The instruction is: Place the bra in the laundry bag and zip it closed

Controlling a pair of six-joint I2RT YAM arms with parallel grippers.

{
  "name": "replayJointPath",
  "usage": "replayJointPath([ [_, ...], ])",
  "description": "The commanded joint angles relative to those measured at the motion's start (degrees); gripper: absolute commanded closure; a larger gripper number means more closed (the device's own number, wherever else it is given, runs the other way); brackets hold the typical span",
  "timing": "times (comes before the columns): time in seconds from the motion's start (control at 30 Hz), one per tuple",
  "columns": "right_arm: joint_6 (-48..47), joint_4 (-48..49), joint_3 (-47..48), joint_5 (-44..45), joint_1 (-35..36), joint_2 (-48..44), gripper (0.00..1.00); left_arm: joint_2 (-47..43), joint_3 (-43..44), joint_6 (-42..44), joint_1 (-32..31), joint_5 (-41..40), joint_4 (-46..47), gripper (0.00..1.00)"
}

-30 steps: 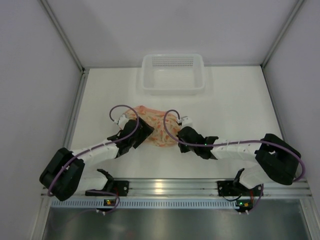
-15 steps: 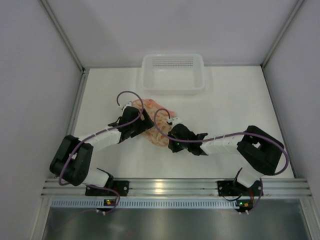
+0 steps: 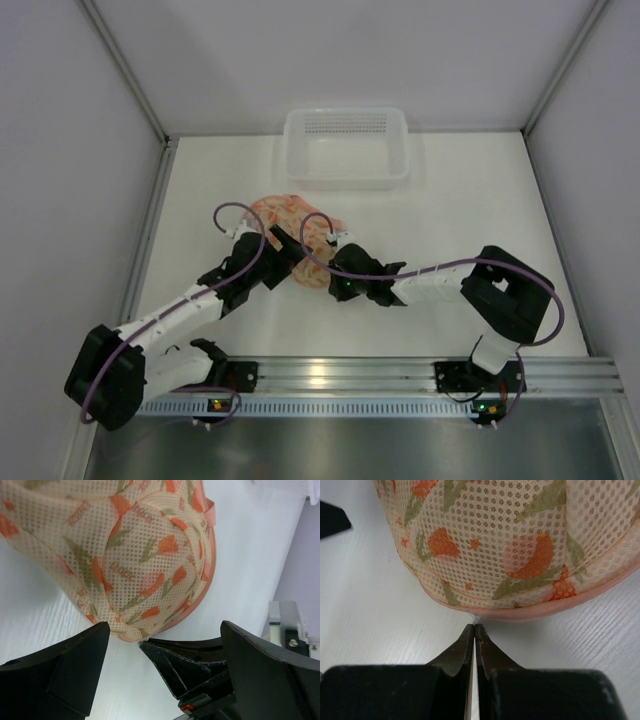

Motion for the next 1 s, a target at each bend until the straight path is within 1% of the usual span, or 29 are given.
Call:
replayJointPath([
  [0.0, 0.31, 2.75, 1.99, -0.87, 0.38, 0.04, 1.0, 2.26, -4.32, -12.08, -3.03, -4.05, 7.99, 0.01],
  [0.1, 0.13, 2.92, 1.55, -1.04, 0.47, -0.05, 1.0, 5.15, -5.4, -15.27, -4.7, -3.34, 12.4, 0.01],
  [0.33, 0.57, 3.54, 0.93, -2.01, 0.47, 0.04, 1.0, 8.16, -0.3, -13.96, -7.16, -3.87, 13.3, 0.01],
  [0.47, 0.57, 3.71, 0.67, -1.57, 0.47, -0.4, 1.0, 9.21, 0.32, -14.66, -8.04, -3.52, 13.82, 0.01],
  [0.63, 0.57, 3.71, 0.76, -1.57, 0.47, -0.4, 1.0, 11.23, 0.67, -14.49, -9.19, -5.89, 14.96, 0.01],
  [0.8, 0.4, 3.28, 0.76, -0.87, 0.38, -0.93, 1.0, 18.69, -0.3, -15.46, -9.62, -4.84, 19.09, 0.01],
  [0.9, 0.4, 2.4, 0.93, -0.34, 0.38, -0.58, 1.0, 22.3, -1.7, -16.59, -10.41, -6.68, 19.01, 0.01],
  [0.97, 0.31, 1.35, 1.19, 0.71, 0.38, -0.31, 1.0, 23.1, -4.41, -19.66, -10.59, -8.09, 19.01, 0.01],
])
